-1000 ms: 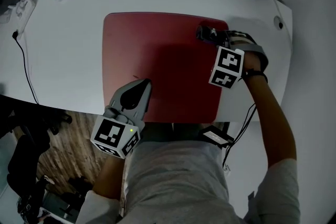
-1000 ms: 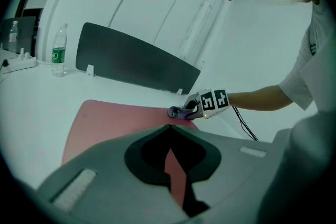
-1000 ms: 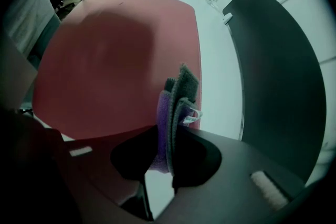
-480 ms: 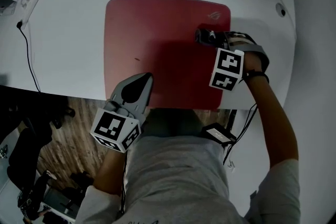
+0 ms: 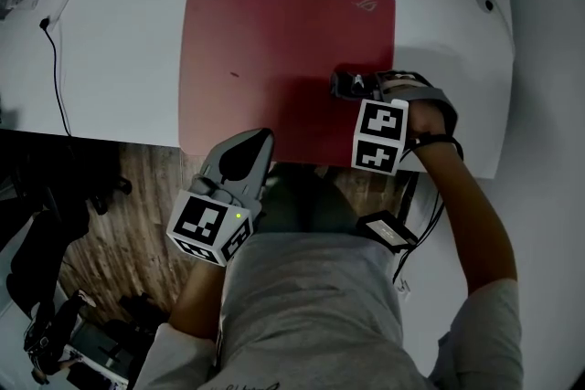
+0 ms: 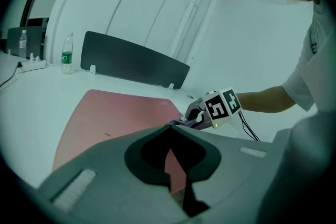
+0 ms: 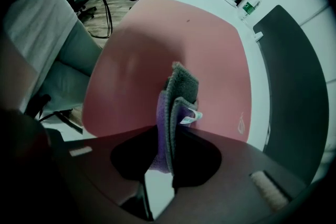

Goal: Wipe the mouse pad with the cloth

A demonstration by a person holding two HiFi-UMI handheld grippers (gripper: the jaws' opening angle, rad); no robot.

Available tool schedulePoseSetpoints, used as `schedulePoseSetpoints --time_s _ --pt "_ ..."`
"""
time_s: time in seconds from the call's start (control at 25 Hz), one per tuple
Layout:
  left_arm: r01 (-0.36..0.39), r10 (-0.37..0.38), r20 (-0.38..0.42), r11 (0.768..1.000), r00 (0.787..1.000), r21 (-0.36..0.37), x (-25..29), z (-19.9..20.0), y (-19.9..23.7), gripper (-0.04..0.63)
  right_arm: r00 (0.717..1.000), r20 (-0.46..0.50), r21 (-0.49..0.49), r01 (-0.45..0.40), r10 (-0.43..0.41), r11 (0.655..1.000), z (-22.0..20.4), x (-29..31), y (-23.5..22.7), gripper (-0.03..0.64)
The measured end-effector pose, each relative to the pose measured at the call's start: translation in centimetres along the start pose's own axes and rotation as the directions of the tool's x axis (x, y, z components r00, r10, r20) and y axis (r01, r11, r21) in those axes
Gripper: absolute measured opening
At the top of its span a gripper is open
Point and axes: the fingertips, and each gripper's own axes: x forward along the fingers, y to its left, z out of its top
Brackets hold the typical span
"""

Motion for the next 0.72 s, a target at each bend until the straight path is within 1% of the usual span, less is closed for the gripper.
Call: schedulePoseSetpoints --time_s 0.24,0.4,0.6,0.72 --pt "-0.006 0.006 0.010 1.000 1.000 0.001 -1.0 -1.4 -1.4 0.020 0.994 0.034 0.004 -0.099 0.099 0.995 1.0 -0.6 4.5 0.091" --pt "-0.004 0.004 0.017 1.000 1.000 -0.009 -2.0 -2.2 -2.6 0.020 0.988 0.043 0.009 -0.150 0.149 0.989 1.2 -1.2 7.2 0.091" --pt "-0.019 0.019 0.025 1.000 1.000 -0.002 -3.3 -3.2 -3.5 0.020 0.974 0.057 0.005 -0.222 0.221 0.975 1.7 -1.6 10.1 0.091" --pt "-0.029 0.029 0.034 1.000 0.999 0.005 -4.6 -3.3 -4.0 0.020 0.960 0.056 0.002 -0.276 0.275 0.961 2.0 -2.0 11.9 0.091"
